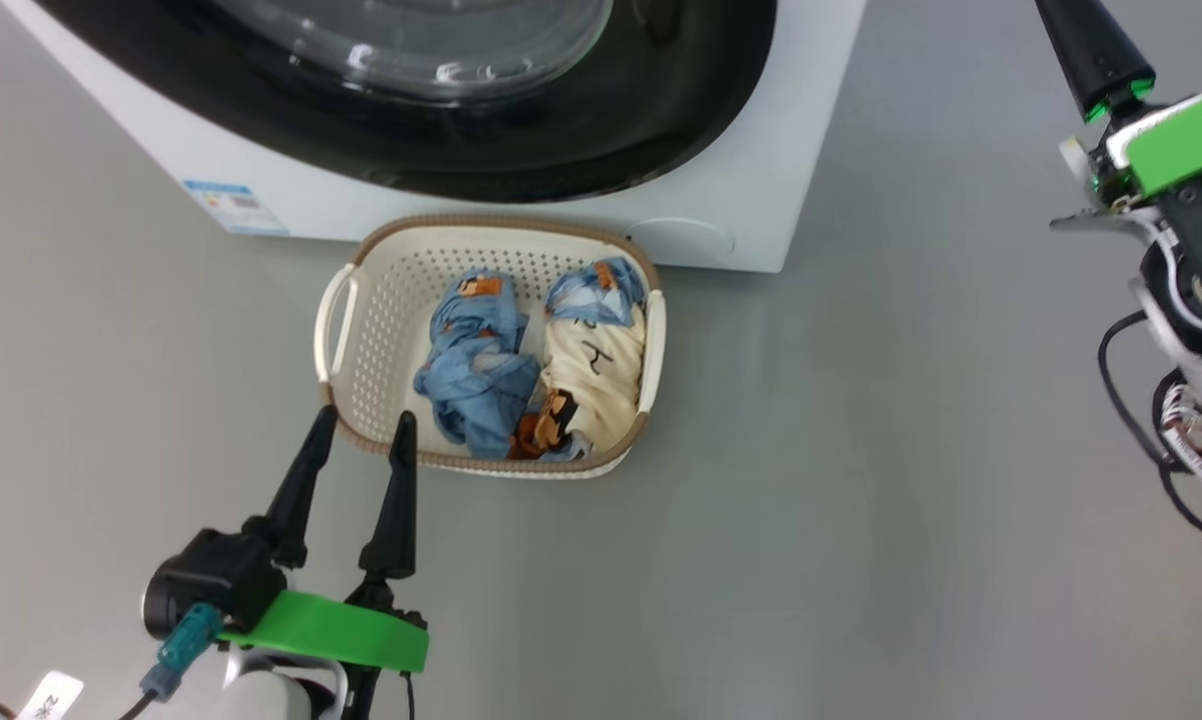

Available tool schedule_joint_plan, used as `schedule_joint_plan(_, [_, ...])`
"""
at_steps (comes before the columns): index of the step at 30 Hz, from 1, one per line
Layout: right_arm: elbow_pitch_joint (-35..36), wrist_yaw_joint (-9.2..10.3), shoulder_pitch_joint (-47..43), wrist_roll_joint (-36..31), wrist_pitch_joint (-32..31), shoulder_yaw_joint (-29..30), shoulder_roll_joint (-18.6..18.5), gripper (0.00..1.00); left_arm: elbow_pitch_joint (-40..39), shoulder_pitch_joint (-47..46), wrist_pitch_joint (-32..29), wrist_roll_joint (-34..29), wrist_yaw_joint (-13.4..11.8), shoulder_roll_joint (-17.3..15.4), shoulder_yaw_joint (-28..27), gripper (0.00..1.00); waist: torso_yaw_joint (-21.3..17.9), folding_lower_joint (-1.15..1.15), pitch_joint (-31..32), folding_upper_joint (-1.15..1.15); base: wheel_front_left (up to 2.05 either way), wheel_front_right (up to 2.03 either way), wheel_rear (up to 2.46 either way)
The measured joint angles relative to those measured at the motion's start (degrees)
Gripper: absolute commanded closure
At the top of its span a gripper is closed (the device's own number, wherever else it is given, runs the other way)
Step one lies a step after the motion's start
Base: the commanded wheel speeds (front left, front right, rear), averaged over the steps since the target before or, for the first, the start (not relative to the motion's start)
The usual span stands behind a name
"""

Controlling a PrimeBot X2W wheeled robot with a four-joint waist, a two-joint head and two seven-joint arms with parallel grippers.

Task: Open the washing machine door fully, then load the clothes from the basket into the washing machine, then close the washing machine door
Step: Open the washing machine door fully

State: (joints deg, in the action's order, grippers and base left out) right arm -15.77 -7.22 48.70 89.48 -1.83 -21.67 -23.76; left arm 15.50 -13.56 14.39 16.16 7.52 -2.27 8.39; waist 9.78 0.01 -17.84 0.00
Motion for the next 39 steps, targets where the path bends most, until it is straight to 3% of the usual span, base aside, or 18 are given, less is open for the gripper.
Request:
schedule_joint_plan(15, [-6.3, 0.0, 9.6, 6.8, -15.6, 2.2, -1.3, 1.0, -1.9, -3.3, 0.0, 1.8, -0.3, 0.2, 4.1, 0.0, 3.8, 0.0, -6.9, 0.0, 0.0, 0.0, 0.0])
schedule_joint_plan(25, [-11.4, 0.0, 19.4, 7.0, -25.4, 3.0, -1.0, 1.0, -2.6, -6.7, 0.1, 3.7, -0.8, 0.3, 7.7, 0.0, 6.8, 0.0, -12.2, 0.0, 0.0, 0.0, 0.0])
schedule_joint_plan(39, [-15.7, 0.0, 27.4, 3.6, -29.2, 1.6, -0.1, 1.0, -4.0, -9.2, 0.1, 6.1, -1.6, 0.5, 9.8, 0.0, 10.1, 0.0, -17.0, 0.0, 0.0, 0.0, 0.0])
